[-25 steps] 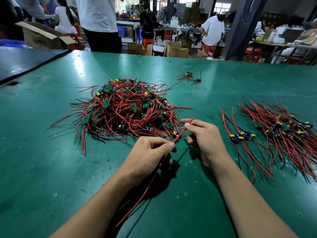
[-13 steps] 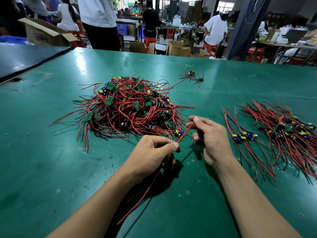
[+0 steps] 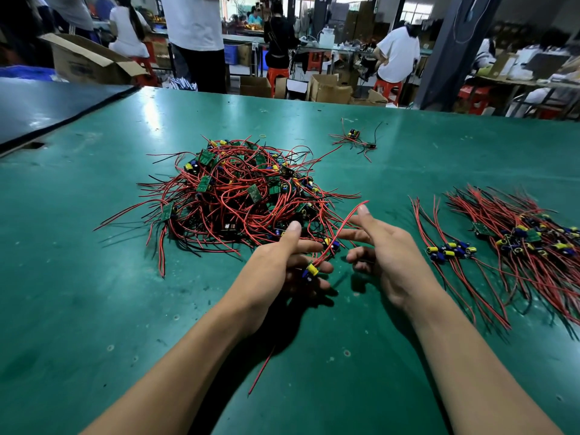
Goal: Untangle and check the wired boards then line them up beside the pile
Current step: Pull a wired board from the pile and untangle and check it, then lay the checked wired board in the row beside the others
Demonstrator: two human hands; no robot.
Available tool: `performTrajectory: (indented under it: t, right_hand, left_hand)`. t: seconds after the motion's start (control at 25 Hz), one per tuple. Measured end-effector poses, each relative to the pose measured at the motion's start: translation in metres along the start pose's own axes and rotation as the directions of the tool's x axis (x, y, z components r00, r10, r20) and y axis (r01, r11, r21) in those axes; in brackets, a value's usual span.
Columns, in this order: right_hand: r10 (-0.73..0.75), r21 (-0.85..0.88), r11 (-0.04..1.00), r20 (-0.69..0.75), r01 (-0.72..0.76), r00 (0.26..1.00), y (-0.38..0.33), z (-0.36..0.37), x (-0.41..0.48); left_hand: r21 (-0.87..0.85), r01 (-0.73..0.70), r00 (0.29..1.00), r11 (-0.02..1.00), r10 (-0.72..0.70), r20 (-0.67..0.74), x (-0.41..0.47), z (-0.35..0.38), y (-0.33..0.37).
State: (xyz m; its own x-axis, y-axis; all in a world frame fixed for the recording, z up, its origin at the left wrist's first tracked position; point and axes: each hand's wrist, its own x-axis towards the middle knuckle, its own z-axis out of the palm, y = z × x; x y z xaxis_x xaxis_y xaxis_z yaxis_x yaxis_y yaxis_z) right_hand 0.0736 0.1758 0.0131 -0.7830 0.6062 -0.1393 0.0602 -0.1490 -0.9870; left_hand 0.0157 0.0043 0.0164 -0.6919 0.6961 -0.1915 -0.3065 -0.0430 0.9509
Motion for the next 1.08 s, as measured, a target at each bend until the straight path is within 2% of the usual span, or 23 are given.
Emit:
performTrajectory:
  t: [0.12, 0.32, 0.48, 0.56, 0.64, 0.68, 0.72, 0.76, 0.84, 0.96, 1.0, 1.08]
  right_hand:
    - [0.013, -0.068, 0.998, 0.010, -0.013, 1.000, 0.000, 0.004, -0.005]
    - [0.103, -0.188, 0.980, 0.174, -0.070, 0.979, 0.002, 0.022, -0.021]
    - [-0.093, -0.472, 0.870, 0.124, 0.141, 0.988, 0.005, 0.028, -0.022]
    - [-0.129, -0.497, 0.855, 0.077, 0.151, 0.989, 0.004, 0.025, -0.018]
    - [-0.143, -0.515, 0.848, -0.001, 0.121, 0.990, 0.002, 0.016, -0.012]
    - [-0.165, -0.557, 0.824, -0.056, 0.106, 0.985, 0.001, 0.009, -0.009]
    - [-0.193, -0.615, 0.784, -0.112, 0.084, 0.975, 0.000, 0.001, -0.006]
    - [-0.220, -0.677, 0.734, -0.160, 0.055, 0.962, -0.002, -0.006, -0.003]
    - [-0.251, -0.775, 0.632, -0.216, -0.009, 0.943, -0.002, -0.021, 0.001]
    - [-0.302, -0.884, 0.463, -0.231, -0.069, 0.925, -0.002, -0.034, 0.002]
    - [-0.349, -0.898, 0.439, -0.213, -0.041, 0.913, -0.002, -0.033, 0.001]
    - [-0.425, -0.867, 0.486, -0.124, 0.110, 0.897, -0.002, -0.022, 0.000]
  left_hand:
    - [-0.061, 0.019, 1.000, 0.998, -0.019, -0.002, 0.001, -0.002, 0.000]
    - [-0.225, -0.004, 1.000, 0.974, 0.010, 0.024, 0.006, -0.001, -0.005]
    - [-0.293, 0.009, 0.997, 0.956, 0.013, 0.074, 0.006, 0.002, -0.002]
    - [-0.182, -0.052, 0.998, 0.982, 0.057, 0.023, 0.007, 0.003, -0.005]
    - [0.150, -0.223, 0.965, 0.963, 0.240, -0.109, 0.006, 0.001, -0.011]
    - [0.375, -0.296, 0.918, 0.878, 0.370, -0.141, 0.004, -0.001, -0.014]
    - [0.567, -0.335, 0.866, 0.753, 0.483, -0.129, 0.003, -0.003, -0.017]
    - [0.696, -0.344, 0.826, 0.631, 0.555, -0.095, 0.002, -0.005, -0.018]
    - [0.820, -0.327, 0.809, 0.469, 0.588, -0.013, 0.002, -0.009, -0.019]
    - [0.890, -0.284, 0.838, 0.357, 0.543, 0.050, 0.004, -0.010, -0.022]
    - [0.900, -0.276, 0.839, 0.337, 0.541, 0.055, 0.003, -0.009, -0.023]
    - [0.928, -0.246, 0.843, 0.281, 0.534, 0.061, 0.003, -0.008, -0.024]
